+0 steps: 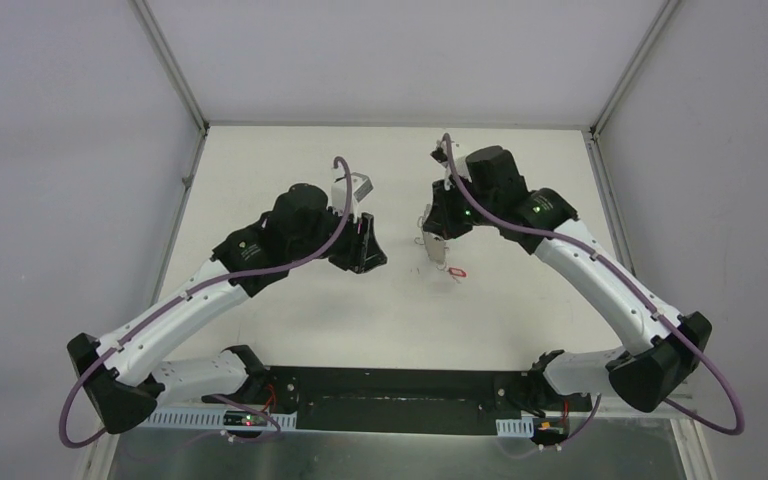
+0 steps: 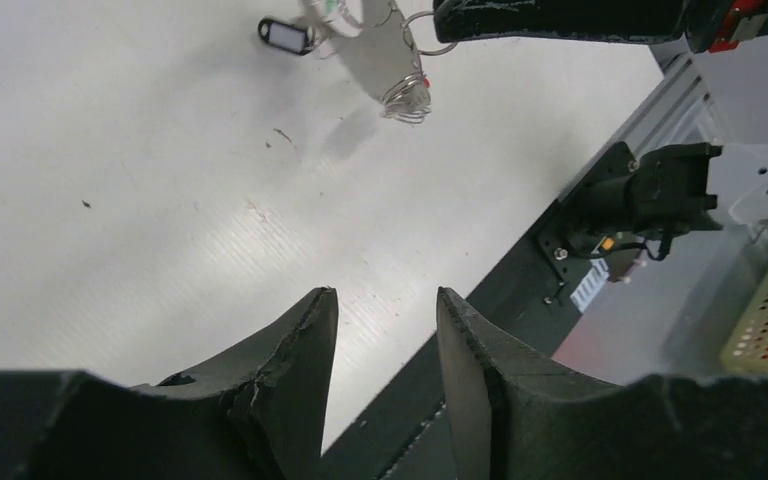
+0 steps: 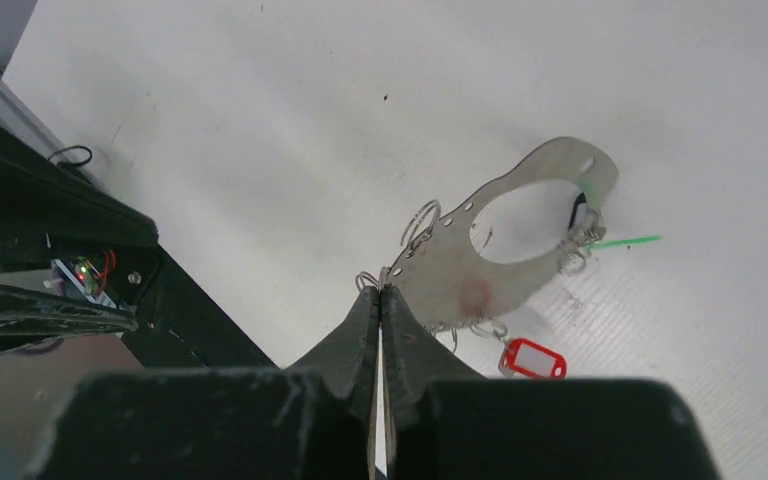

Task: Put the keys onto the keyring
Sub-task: Pick up the keyring from the center of the board, then adjust the keyring.

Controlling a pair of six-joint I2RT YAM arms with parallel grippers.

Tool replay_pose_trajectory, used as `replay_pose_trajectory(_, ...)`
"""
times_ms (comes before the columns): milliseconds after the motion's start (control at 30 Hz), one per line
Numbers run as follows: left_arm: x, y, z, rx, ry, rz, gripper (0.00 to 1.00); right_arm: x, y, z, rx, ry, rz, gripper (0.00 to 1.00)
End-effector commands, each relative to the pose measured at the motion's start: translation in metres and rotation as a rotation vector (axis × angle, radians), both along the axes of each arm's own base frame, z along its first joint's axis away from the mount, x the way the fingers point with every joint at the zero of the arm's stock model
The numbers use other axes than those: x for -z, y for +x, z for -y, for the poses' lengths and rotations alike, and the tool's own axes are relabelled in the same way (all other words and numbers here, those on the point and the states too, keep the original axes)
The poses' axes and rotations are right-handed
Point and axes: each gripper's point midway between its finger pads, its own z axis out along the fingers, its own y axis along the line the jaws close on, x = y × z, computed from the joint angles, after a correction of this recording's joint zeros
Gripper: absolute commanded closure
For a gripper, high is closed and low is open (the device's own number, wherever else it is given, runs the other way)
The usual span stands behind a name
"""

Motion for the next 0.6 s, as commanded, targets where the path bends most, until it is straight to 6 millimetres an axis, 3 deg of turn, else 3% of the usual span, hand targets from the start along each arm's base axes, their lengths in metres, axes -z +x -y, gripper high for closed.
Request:
replay_pose_trajectory(0,-0.017,0.026,0.008,0.075,0.044,0.229,0.58,-0.017,-0.001,-0.013,-0.286,-0.011,0.130,1.00)
replay_pose_trajectory(267,-0.024,0.043,0.032,0.238,-0.077,0.262,0.58,-0.030,0.005,-0.017,-0.416,0.019,0.244,1.00)
replay_pose_trajectory(567,-0.056,0.025,0.046,0.519,-0.334,0.513,0.66,-0.046,-0.012,-0.026,-0.533,0.113,0.332,1.00)
